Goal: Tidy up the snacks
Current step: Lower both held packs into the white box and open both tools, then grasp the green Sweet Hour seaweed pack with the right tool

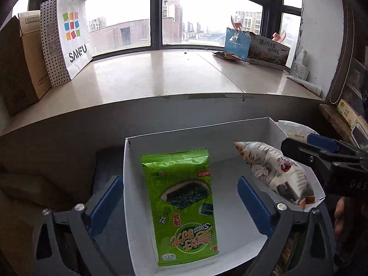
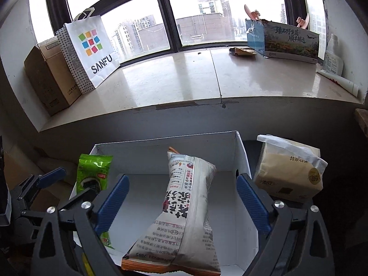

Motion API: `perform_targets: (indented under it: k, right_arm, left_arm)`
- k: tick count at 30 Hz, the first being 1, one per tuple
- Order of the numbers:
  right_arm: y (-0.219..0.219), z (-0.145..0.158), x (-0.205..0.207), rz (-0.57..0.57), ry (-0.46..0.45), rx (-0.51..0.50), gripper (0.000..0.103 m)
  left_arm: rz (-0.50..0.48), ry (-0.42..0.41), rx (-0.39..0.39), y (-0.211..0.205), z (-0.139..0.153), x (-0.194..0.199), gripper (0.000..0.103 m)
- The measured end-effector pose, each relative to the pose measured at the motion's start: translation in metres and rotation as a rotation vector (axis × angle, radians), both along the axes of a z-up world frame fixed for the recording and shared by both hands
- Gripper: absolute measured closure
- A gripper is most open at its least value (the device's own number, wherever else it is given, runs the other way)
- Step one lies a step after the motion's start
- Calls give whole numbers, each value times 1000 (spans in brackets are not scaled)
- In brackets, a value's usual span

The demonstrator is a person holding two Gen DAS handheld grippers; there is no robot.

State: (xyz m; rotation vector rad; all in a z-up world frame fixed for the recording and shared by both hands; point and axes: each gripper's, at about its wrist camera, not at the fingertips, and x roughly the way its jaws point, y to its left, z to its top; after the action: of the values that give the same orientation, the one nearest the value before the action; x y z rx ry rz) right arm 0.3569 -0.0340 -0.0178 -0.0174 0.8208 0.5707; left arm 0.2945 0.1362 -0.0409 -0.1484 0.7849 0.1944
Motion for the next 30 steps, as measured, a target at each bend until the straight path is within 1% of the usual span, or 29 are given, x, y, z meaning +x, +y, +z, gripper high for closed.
perform_targets:
  k: [1,3,4,8,10,11,12,14,15,16,19,21,23,25,27,30]
  right_arm:
    - [-3,3,-1,-8,-22,-2,1]
    - [-9,10,-4,-45,-61,-10,0]
    - [-13,13,-5,-47,-65,2,0]
    - [-29,22,-9,-63,-58,65,0]
    - [-36,28,-14,-45,-67,101,0]
    - [-37,32,-20,-34,-91,103,0]
    - [-39,38,-26,-21,-124,102,0]
    - [-42,53,-42,7,-187,89,0]
    - [-45,60,-51,25,-204,92,0]
    - [-49,66,-60,41,-208,104,0]
    - [-68,82,-93,76,-204,159,0]
    - [-83,86,-120,67,-201,145,0]
    - [-99,84,-150,44,-212,107,0]
    - [-116,74,-179,31,-200,70,0]
    - [-129,55,-204,37,-158,48,0]
    - [-147,12,-236,41,-65,-5,0]
  left_arm:
    - [9,-13,-11,3,1,-4,0]
    - [19,-40,-2,6,3,-11,0]
    - [15,-52,-3,7,4,-15,0]
    - [-11,-100,-61,7,12,-32,0]
    - [-5,-155,-48,3,19,-46,0]
    - [-9,-184,-35,0,24,-54,0]
    - [-30,-197,-28,-4,28,-61,0]
    - [-57,-183,1,-16,37,-74,0]
    - [-84,-178,-2,-22,40,-81,0]
    - [-114,-180,-13,-28,44,-91,0]
    - [-164,-201,-41,-44,52,-123,0]
    - [-169,-218,-54,-51,55,-145,0]
    - [-181,-239,-68,-57,55,-170,0]
    - [-192,-263,-71,-61,52,-196,0]
    - [-185,-272,-79,-63,46,-221,0]
    - [-184,-296,-100,-64,35,-255,0]
